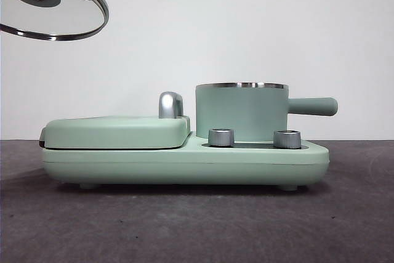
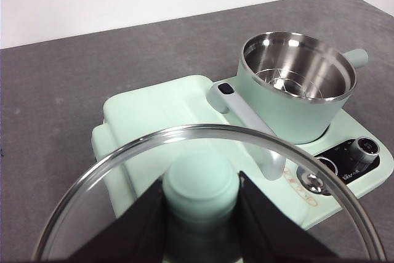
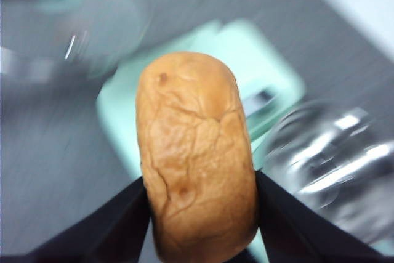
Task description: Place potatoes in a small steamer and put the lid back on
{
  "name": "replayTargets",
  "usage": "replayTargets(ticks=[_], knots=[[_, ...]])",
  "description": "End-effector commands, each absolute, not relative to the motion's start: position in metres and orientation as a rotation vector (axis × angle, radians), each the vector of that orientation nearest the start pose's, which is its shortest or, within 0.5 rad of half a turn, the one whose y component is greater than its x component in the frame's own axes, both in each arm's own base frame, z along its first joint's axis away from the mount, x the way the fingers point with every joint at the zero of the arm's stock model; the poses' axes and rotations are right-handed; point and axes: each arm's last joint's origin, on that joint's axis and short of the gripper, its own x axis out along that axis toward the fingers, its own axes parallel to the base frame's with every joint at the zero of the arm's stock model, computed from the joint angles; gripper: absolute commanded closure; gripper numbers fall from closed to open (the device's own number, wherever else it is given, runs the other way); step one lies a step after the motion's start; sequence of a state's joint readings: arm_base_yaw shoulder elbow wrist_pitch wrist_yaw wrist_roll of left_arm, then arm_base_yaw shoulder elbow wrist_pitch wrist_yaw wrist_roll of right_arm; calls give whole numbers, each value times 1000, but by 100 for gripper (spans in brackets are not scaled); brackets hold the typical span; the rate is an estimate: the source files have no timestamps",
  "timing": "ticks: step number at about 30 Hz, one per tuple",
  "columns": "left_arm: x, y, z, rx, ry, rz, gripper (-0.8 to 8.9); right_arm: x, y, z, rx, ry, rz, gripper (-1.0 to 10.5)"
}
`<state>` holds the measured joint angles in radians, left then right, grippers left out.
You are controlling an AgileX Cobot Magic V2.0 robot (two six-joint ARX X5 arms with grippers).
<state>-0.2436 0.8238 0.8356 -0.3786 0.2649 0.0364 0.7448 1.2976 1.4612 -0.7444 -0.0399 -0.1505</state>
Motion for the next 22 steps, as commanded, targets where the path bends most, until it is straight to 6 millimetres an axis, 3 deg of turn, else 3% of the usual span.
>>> replayTargets(ticks=[1, 6, 10, 14, 22], knots=[[168, -50, 333, 30, 322, -515, 803, 204, 176, 421, -286, 479, 743, 734], [168, -50, 333, 28, 323, -515, 803, 237, 163, 435, -259, 486, 644, 734], [168, -50, 333, 28, 323, -515, 803, 270, 159, 430, -242, 532, 599, 734], [168, -50, 333, 28, 323, -515, 803, 305, 159, 410, -223, 604, 592, 734], [168, -50, 332, 28, 323, -515, 803, 360, 160, 349, -213, 779, 562, 734]])
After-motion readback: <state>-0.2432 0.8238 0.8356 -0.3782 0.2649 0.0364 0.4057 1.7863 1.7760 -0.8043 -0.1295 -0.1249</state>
